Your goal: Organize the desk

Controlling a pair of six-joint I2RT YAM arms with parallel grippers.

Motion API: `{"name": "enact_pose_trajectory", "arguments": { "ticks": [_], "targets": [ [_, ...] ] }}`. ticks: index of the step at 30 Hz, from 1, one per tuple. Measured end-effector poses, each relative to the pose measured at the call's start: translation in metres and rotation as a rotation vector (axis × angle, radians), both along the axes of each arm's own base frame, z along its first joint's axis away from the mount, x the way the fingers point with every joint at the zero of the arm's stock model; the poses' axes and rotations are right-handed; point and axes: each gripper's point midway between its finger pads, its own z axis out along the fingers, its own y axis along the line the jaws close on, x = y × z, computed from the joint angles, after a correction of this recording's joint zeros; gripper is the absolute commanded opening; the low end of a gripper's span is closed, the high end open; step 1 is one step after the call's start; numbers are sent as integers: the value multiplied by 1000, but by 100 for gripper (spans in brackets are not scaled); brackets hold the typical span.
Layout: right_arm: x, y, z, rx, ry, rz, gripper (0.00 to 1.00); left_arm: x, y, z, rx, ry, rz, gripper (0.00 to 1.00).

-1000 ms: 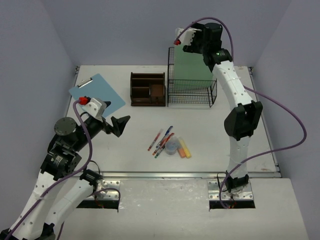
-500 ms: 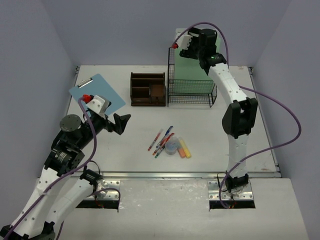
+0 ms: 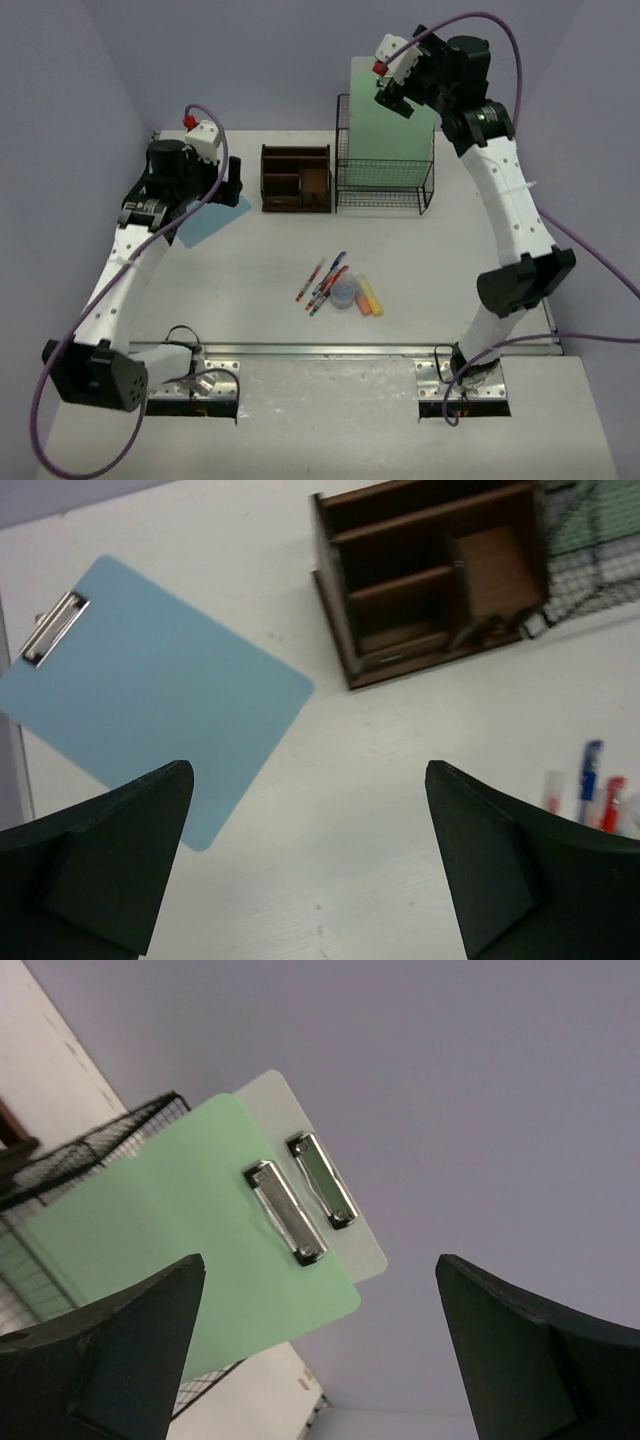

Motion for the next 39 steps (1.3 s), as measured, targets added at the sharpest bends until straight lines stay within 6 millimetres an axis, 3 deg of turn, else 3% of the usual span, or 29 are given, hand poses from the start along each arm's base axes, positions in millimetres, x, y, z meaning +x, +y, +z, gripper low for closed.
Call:
{"name": "enact_pose_trajectory", "arguments": {
  "ticks": [3,6,10,16,20,30,39],
  "targets": [
    [-40,3,10,89,57,37,99,47,53,-25,-26,105,99,97],
    [-69,13,-5,173,165,84,99,84,95,-49,-63,201,128,93],
    [-96,28,-56,250,394,130,99,137,138,-76,-140,252,114,89],
    [-131,40,-135,320,702,131,99,186,195,-122,-138,273,189,86],
    [-152,43,-157,352,802,124,99,205,208,-150,-133,258,228,87],
    [-172,51,-136,432,811,159,99,256,235,-169,-133,91,321,89],
    [-178,51,-150,435,856,142,99,287,261,-210,-139,82,409,90]
  ]
}}
